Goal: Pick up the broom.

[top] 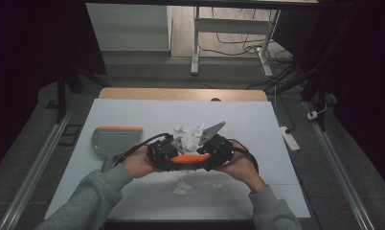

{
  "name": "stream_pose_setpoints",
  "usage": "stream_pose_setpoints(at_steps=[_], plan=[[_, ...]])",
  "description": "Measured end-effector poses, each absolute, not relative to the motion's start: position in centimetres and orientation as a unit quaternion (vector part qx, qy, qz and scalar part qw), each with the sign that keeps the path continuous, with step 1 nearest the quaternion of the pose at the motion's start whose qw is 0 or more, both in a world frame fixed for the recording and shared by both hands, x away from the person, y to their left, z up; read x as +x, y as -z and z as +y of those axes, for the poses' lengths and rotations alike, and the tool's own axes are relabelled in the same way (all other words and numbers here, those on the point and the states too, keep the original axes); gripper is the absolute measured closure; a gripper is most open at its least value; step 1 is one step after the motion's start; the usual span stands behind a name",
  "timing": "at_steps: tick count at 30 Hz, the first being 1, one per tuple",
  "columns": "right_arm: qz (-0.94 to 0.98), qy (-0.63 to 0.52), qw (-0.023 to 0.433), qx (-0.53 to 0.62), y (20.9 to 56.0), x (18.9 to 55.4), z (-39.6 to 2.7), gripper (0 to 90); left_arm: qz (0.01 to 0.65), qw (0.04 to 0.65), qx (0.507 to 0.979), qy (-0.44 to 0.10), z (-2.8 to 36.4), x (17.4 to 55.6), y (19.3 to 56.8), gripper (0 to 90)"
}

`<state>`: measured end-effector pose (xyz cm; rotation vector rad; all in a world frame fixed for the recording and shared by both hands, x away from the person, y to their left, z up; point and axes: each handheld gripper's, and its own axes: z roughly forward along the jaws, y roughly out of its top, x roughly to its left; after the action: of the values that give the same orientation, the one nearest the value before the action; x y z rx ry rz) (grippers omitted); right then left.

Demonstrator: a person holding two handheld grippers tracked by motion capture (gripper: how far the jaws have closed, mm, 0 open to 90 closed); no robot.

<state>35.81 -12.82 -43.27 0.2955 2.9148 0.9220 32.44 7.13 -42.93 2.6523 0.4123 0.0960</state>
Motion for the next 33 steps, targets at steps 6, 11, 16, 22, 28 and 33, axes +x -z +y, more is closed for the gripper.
stream_pose_setpoints(at_steps=[6, 11, 16, 22, 28, 33], plan=[[0.956, -0.285, 0.036, 0.055, 43.7, 35.3, -12.6, 61.8, 0.132, 0.228, 0.964, -0.028, 7.4, 32.3, 42.9, 77.8], [0.958, -0.282, 0.041, 0.027, 43.7, 34.8, -12.4, 65.8, 0.123, 0.230, 0.965, -0.028, 7.6, 32.1, 43.0, 77.6], [0.957, -0.286, 0.038, 0.011, 43.5, 34.4, -12.3, 67.9, 0.117, 0.245, 0.962, -0.019, 8.3, 32.3, 42.8, 76.7], [0.956, -0.288, 0.045, 0.031, 43.3, 34.7, -12.7, 69.7, 0.160, 0.294, 0.941, -0.057, 9.7, 32.4, 42.4, 54.4], [0.949, -0.297, 0.061, 0.080, 43.1, 35.8, -13.9, 69.8, 0.248, 0.323, 0.904, -0.130, 12.7, 31.3, 41.7, 35.3], [0.945, -0.304, 0.062, 0.106, 43.0, 36.5, -14.7, 69.8, 0.307, 0.336, 0.876, -0.159, 15.9, 29.3, 42.1, 32.2]])
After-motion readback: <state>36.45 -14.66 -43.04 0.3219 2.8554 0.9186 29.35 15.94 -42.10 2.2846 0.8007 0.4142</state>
